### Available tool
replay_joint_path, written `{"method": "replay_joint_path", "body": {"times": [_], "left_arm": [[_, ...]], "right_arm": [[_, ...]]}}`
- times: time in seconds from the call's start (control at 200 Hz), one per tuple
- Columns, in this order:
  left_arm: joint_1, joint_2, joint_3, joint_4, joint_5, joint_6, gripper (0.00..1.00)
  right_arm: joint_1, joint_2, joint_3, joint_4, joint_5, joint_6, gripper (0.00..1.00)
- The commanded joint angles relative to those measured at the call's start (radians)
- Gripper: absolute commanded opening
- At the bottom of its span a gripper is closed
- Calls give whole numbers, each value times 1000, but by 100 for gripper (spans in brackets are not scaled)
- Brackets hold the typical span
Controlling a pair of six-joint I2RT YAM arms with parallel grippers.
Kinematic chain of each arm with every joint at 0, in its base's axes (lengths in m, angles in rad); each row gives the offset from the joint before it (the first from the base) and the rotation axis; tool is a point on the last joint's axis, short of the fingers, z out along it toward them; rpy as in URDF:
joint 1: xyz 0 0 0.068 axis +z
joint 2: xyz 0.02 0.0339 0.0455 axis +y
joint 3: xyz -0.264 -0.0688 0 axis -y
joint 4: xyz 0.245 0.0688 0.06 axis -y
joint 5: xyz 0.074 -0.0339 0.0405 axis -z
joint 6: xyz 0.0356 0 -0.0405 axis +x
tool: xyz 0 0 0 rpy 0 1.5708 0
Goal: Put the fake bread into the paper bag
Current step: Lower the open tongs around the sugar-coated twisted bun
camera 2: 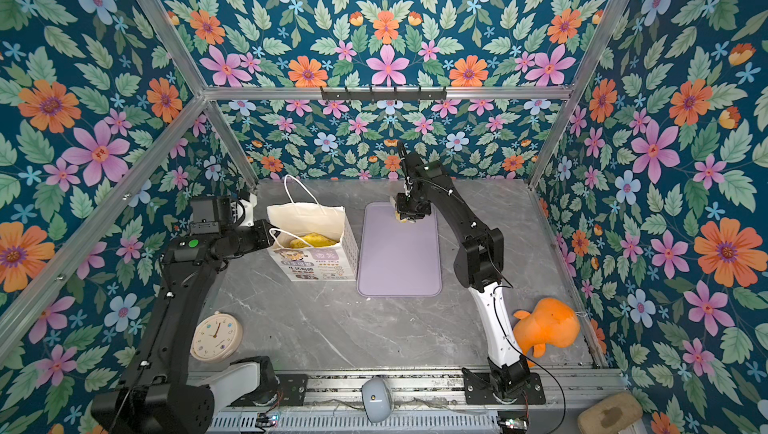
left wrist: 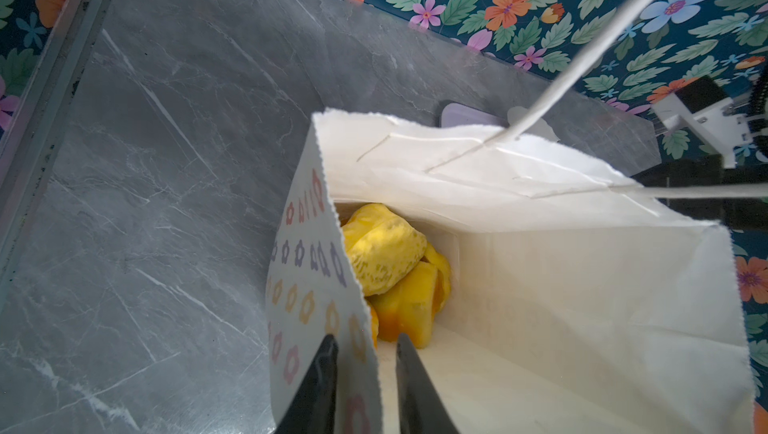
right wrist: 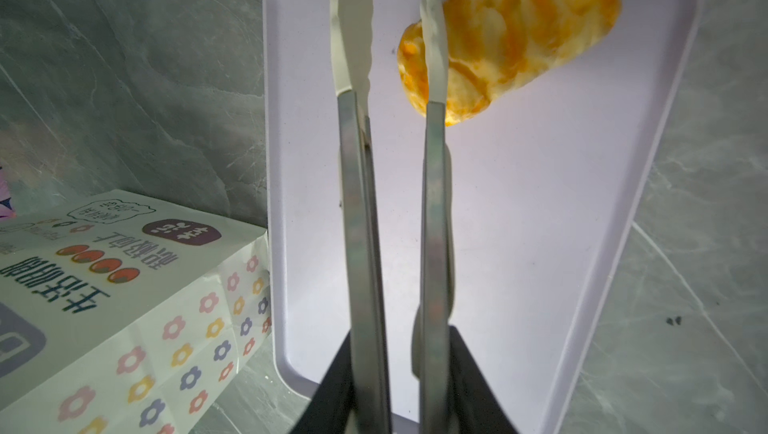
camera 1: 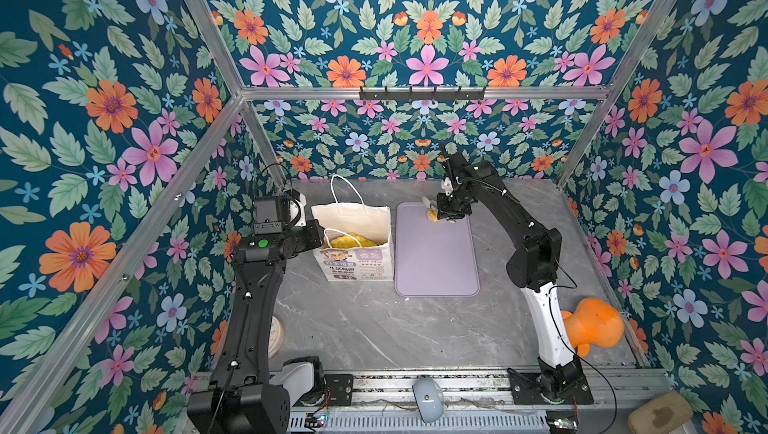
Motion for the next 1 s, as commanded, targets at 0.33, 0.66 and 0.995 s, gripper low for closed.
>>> {"method": "replay_joint_path", "body": {"times": [0.33, 0.66, 0.995], "left_arm": [[-1, -11, -8, 13, 1, 9, 26], [0, -17, -7, 14, 5, 5, 26], [-3, -15, 0, 13, 6, 2, 26]], "right_arm": [[2, -81, -97, -98, 38, -68, 30], [7, -133, -134, -156, 80, -88, 29], [20, -214, -82, -217, 134, -58, 31]]}}
